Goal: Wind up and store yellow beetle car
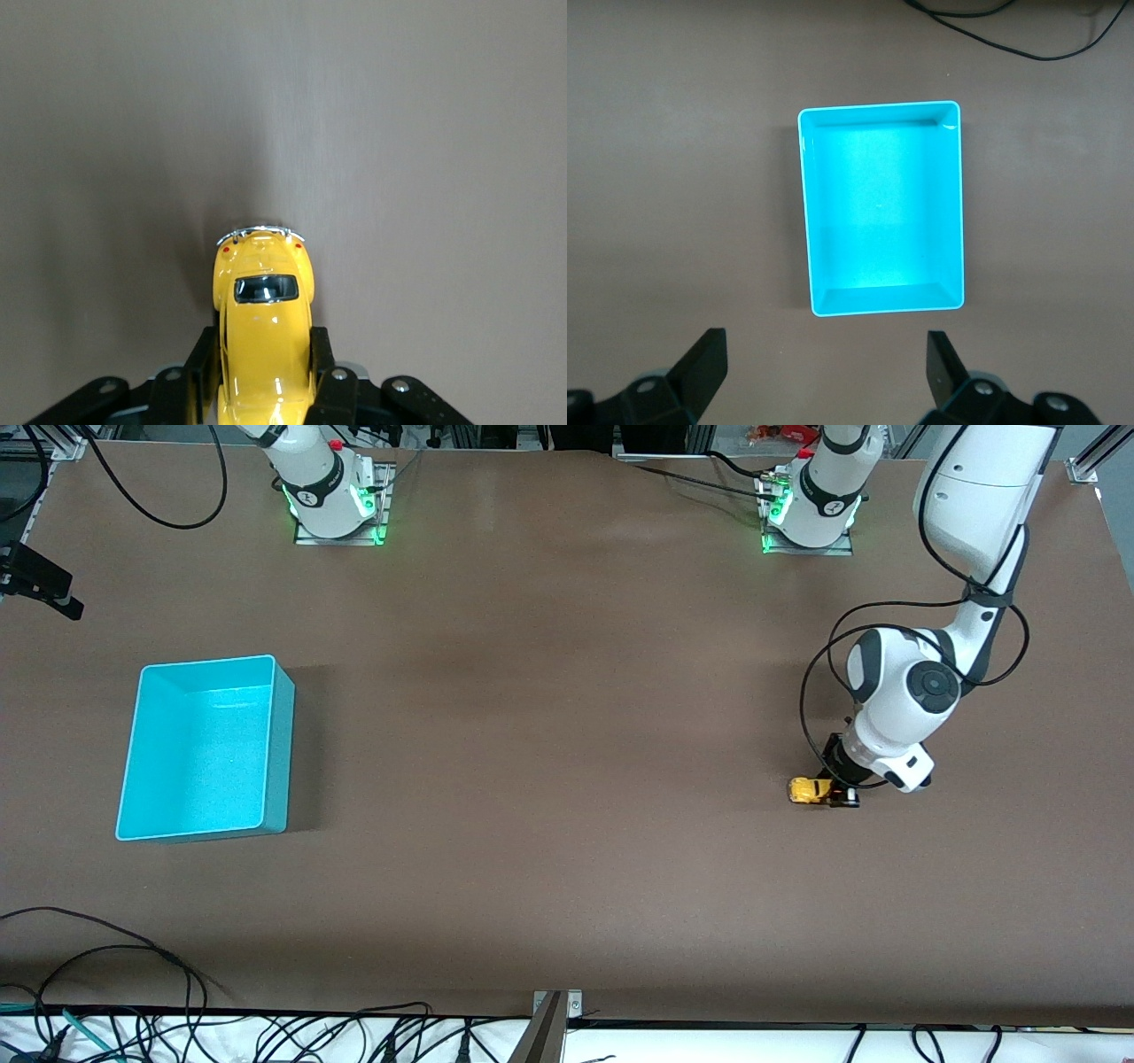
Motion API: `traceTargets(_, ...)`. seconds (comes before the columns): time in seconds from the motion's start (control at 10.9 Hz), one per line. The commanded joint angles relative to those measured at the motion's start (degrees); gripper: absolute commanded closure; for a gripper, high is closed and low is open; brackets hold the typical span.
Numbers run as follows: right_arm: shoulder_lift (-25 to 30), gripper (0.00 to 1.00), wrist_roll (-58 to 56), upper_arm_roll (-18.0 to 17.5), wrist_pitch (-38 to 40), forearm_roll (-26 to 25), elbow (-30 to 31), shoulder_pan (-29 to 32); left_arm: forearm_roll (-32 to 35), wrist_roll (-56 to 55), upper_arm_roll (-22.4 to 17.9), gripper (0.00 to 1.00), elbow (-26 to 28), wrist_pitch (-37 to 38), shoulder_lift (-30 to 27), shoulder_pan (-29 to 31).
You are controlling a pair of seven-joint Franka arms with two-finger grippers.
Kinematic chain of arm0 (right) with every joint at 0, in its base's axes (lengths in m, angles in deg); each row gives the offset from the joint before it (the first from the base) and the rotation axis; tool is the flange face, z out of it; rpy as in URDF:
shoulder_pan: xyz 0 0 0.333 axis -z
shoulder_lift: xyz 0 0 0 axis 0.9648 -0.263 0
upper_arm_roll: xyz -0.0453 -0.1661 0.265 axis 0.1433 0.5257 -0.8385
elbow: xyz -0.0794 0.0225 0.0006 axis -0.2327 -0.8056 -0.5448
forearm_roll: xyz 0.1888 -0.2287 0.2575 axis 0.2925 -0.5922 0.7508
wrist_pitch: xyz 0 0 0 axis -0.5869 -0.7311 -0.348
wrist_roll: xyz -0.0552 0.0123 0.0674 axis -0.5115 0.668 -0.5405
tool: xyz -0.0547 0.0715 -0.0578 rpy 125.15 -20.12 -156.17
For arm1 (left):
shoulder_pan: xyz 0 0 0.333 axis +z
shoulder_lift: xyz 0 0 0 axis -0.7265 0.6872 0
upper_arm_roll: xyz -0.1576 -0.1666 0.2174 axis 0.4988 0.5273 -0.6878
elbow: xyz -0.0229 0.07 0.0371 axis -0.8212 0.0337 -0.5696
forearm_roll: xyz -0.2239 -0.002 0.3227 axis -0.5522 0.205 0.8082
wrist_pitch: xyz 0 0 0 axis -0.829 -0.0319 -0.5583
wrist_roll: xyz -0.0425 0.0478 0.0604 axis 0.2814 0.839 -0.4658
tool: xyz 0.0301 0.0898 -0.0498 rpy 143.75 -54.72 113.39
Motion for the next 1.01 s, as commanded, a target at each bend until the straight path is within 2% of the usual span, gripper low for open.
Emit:
traceTargets(0.0,-0.55,0.0,0.29,0.03,1.06,-0.07,-1.54,0.08,-0.46,-0.64,1.51,1.0,-0.39,0.04,0.19,-0.47)
traceTargets(0.27,-0.55,0.0,0.21,0.03,1.06,-0.07,-1.54,0.08,-0.55,-0.73,1.34,1.0,-0.39,-0.13,2.46,-0.47)
traceTargets(0.92,-0.55,0.0,0.29,-0.06,1.14,-0.07,-1.54,0.08,1.12,-0.03,-4.55,1.0,-1.71,-4.6,6.86,0.24)
